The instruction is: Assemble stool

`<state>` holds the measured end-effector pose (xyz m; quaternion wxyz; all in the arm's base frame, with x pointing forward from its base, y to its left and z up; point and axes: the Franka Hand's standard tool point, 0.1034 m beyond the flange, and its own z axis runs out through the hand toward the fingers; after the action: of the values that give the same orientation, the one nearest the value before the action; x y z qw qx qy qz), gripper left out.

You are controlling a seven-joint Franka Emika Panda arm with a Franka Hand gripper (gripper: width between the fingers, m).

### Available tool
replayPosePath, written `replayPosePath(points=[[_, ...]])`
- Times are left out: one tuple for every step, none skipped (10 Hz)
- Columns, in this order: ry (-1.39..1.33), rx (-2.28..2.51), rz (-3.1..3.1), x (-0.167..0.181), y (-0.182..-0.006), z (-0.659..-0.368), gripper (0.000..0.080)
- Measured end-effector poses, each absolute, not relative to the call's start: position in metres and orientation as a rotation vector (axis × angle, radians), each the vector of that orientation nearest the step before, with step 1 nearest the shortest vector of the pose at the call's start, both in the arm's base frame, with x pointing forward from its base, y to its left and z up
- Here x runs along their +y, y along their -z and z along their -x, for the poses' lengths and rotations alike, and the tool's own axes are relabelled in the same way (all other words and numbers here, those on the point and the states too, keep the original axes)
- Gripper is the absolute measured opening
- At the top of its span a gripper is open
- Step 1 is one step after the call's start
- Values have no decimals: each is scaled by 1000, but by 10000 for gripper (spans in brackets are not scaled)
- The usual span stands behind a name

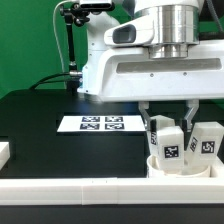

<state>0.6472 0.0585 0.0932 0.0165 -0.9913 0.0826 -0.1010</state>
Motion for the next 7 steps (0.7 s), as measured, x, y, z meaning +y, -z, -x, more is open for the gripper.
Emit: replayPosePath(points=[[311,371,3061,63,-93,-647,337],[302,559,3011,67,-93,-646,337],[292,727,2957,69,-93,-646,337],[281,871,2901,70,-93,-646,337],[273,963,2863,71,-93,-646,337],[258,1122,2789,74,-93,-646,337],[249,1250,2725,78,-92,-647,337]])
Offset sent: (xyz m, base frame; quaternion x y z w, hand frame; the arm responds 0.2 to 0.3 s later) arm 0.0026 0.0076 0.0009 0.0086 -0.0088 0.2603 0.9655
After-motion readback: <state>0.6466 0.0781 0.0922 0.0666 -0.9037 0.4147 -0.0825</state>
